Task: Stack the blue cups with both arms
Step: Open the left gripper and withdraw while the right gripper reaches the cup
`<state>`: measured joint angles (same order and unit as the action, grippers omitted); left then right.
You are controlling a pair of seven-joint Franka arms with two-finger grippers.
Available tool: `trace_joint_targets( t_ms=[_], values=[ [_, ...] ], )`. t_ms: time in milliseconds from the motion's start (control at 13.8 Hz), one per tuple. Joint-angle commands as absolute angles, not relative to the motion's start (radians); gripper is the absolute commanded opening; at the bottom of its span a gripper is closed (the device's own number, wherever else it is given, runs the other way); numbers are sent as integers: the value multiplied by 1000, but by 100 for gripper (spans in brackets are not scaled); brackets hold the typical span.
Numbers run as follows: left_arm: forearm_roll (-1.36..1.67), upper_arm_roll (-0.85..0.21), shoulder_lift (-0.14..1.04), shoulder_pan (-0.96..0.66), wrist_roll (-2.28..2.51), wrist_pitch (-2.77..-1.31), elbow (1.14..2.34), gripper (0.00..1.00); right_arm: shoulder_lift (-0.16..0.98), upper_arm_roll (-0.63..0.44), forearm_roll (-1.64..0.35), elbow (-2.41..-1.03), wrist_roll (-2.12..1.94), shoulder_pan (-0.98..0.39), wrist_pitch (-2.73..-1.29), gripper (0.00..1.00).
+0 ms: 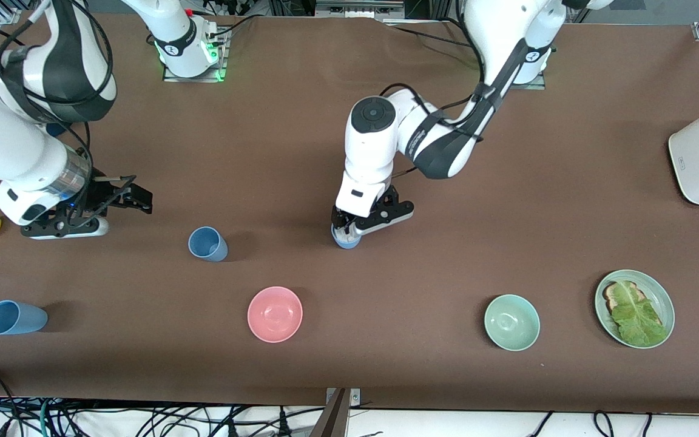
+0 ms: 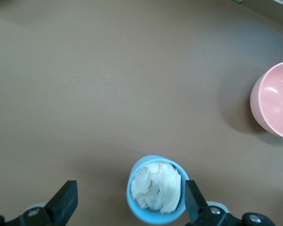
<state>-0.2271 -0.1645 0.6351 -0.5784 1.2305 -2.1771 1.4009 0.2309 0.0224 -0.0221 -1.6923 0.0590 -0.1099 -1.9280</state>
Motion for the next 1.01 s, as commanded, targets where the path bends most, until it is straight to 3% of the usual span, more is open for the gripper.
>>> trace_joint_targets(
  t_ms=[0, 651, 940],
  values=[
    [-132, -161, 549, -548, 1093, -2082, 1411, 100, 291, 31, -11, -1715, 48, -110, -2017, 100],
    [8, -156, 333, -319, 622, -1738, 1408, 100, 416, 46, -6, -1871, 48, -110, -2325, 99],
    [8, -156, 279, -171, 334, -1632, 1410, 100, 434, 46, -11, -1858, 57, -118, -2338, 98]
  ],
)
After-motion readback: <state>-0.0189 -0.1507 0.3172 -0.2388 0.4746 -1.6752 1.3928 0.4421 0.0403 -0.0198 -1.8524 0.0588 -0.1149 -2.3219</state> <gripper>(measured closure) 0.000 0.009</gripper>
